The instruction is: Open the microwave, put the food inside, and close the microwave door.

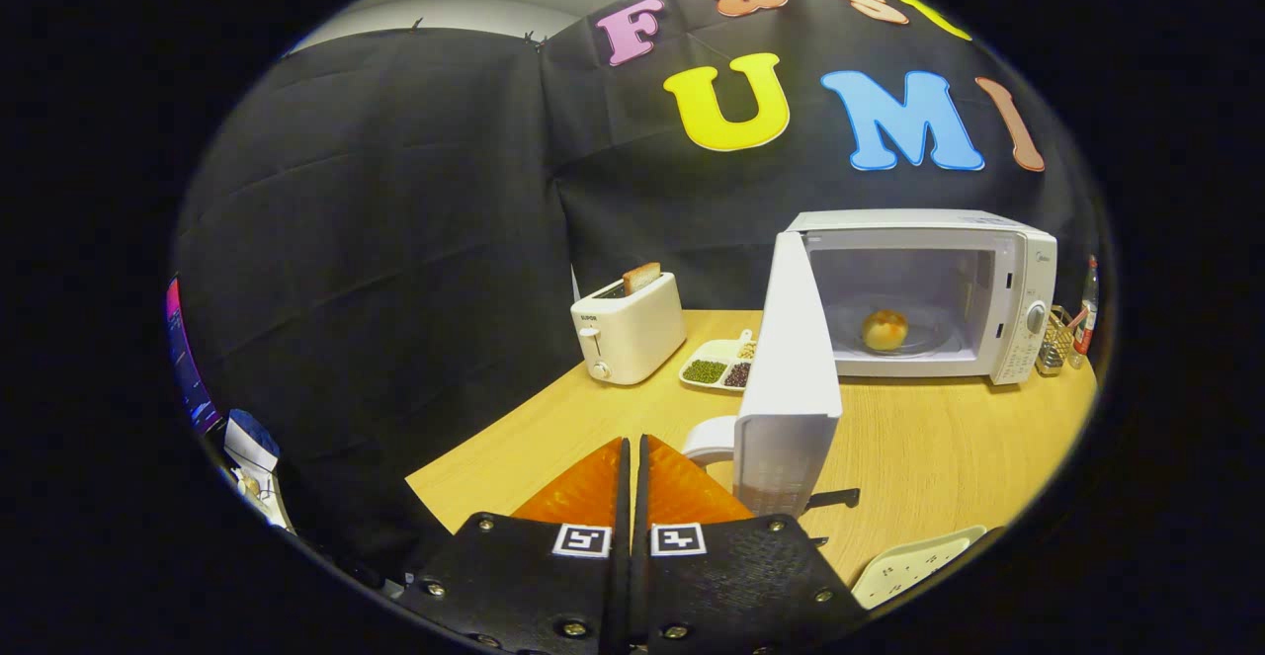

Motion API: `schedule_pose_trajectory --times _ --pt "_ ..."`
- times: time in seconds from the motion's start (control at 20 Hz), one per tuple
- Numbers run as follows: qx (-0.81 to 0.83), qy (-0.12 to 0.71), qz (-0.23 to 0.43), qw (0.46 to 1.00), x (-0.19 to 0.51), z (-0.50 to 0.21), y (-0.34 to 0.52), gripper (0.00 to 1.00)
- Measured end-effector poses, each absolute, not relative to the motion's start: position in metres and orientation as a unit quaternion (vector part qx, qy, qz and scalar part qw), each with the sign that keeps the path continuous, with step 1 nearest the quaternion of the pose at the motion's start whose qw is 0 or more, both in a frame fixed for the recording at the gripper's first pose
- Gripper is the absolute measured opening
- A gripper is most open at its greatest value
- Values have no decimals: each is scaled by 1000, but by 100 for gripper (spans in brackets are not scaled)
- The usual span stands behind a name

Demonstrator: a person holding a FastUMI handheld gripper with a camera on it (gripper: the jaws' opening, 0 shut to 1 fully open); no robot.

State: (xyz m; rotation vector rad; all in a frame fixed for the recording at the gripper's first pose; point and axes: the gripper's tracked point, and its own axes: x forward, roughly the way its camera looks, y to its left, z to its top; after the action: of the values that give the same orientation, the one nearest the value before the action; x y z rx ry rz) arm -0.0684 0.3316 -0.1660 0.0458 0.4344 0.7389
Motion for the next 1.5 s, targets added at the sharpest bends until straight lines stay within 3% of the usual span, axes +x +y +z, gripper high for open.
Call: schedule_pose_trajectory --times 0.5,1.5 --pt "6 201 319 926 -31 -166 276 1" --pt "32 201 183 962 136 -170 151 1"
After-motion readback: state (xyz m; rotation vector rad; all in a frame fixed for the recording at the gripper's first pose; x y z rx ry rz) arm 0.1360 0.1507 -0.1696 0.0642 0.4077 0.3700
